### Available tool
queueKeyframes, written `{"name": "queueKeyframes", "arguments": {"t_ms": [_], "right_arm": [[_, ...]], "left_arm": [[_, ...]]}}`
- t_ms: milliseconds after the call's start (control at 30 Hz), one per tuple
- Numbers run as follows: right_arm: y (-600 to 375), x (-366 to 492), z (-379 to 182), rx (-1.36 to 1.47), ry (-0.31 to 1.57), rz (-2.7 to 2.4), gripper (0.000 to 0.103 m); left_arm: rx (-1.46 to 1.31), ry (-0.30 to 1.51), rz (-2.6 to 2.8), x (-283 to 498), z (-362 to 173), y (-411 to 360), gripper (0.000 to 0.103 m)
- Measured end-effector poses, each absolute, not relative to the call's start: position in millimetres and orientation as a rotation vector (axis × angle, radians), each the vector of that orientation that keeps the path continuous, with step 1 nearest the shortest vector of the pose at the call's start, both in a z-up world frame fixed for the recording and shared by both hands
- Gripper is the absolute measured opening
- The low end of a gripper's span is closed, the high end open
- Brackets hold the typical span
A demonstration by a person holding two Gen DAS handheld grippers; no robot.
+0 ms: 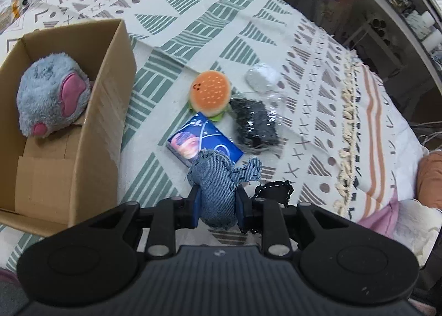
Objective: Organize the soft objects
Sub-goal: 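Grasp the denim cloth with the left tool while the right tool grasps the black lace item, then carry the denim cloth and black lace toward the box with both tools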
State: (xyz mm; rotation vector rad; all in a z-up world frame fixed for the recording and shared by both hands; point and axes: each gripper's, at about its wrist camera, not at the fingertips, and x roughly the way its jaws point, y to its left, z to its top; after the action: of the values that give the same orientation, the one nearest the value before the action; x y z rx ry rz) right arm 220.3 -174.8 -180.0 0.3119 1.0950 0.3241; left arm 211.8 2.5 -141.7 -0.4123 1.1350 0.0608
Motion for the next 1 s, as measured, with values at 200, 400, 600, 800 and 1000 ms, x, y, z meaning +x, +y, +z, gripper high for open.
{"name": "queueKeyframes", "arguments": {"t_ms": [200,400,600,800,1000], "right_arm": [[-173.3,210.6,-161.2,0.302,1.045,0.307,0.016],[-165.9,206.1,-146.3,0.288,1.009,0.297,0.016],[-161.0,202.1,-136.9,0.277,0.992,0.275,0.016],[-149.5,198.6,-126.3,0.252,0.972,0.266,0.016],[-133.6,198.4,-114.0,0.227,0.955,0.287,0.016]], "left_arm": [[-0.433,1.114,0.056,203.3,-129.3,5.9,0.024],[-0.436,1.093,0.047,201.9,-115.8,11.6,0.024],[-0.426,1.078,0.03,198.9,-104.9,16.6,0.025],[-0.429,1.063,0.023,194.2,-98.4,27.3,0.025],[-0.452,1.052,0.025,190.4,-93.7,45.5,0.025]]}}
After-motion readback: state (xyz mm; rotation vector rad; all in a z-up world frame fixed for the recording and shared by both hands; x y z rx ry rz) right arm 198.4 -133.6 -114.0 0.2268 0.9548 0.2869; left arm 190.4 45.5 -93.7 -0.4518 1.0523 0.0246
